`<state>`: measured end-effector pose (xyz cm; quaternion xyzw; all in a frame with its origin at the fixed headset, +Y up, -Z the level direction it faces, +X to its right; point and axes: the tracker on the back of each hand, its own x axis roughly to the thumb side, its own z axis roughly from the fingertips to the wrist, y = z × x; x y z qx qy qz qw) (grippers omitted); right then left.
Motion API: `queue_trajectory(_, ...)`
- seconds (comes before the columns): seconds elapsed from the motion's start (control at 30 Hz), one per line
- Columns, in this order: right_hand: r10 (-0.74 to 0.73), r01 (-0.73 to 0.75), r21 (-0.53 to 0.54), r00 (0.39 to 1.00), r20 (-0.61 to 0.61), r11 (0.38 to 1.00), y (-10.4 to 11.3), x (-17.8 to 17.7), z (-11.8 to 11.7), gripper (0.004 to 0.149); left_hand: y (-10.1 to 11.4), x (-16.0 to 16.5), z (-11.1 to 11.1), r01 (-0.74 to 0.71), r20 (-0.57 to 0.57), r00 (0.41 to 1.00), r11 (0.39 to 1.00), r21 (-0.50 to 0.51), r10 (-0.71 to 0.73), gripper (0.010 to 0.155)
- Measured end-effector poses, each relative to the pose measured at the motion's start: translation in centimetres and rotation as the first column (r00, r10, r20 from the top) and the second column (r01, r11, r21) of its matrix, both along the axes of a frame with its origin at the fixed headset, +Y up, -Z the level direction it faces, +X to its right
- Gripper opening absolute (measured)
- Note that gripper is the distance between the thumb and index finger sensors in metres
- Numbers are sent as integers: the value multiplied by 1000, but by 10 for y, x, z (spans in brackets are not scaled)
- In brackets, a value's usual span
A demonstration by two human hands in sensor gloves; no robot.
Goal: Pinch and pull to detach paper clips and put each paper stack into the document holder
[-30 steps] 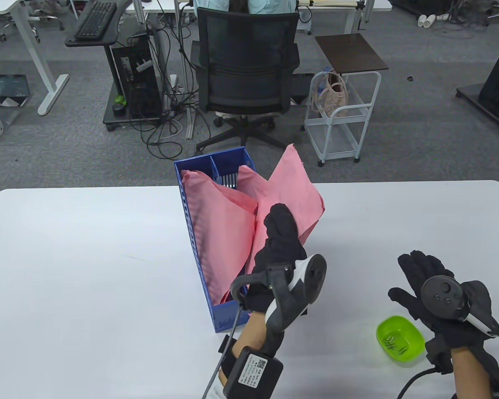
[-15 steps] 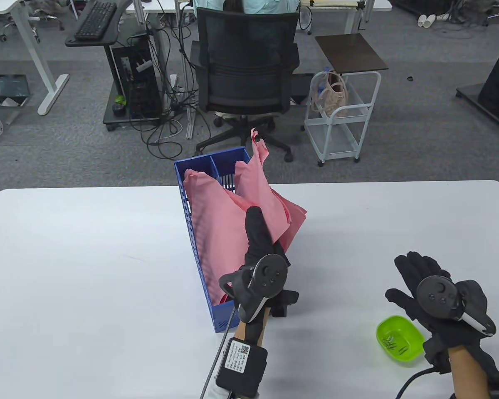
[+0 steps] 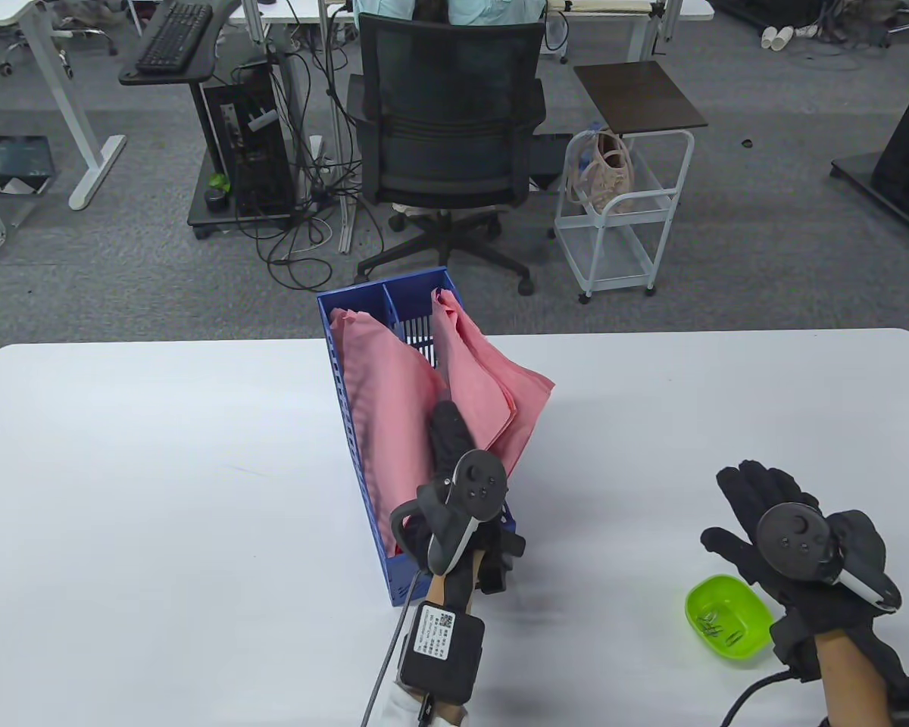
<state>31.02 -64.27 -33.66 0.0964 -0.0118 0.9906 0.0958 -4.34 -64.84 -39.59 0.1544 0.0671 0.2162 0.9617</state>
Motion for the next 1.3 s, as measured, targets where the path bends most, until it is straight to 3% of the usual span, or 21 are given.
queue_trajectory(0.17,-4,4,-5,1000,7,1000,-1,0,-1,78,7,4,10,50,116,992,998,35,-54,82)
queue_trajectory(0.3,10,-10,-13,1000,9,1000,-3,-1,-1,79,17,8,19,43,292,956,997,-61,-23,92)
queue_trajectory(0.63,33,-33,-16,999,7,999,-4,-3,-1,79,50,2,58,225,416,888,974,-20,-196,86)
queue_trajectory(0.8,59,-59,-14,998,3,998,-6,-6,-1,79,58,-15,81,339,401,861,941,9,-314,84)
queue_trajectory(0.97,84,-84,-10,996,4,996,-6,-9,0,79,51,-44,97,458,312,843,889,11,-438,86)
queue_trajectory(1.17,127,-127,22,992,0,992,-2,-16,6,79,35,-79,100,608,214,774,794,10,-596,89)
queue_trajectory(1.3,152,-152,50,988,4,987,3,-19,8,79,26,-100,96,643,176,752,766,16,-635,89)
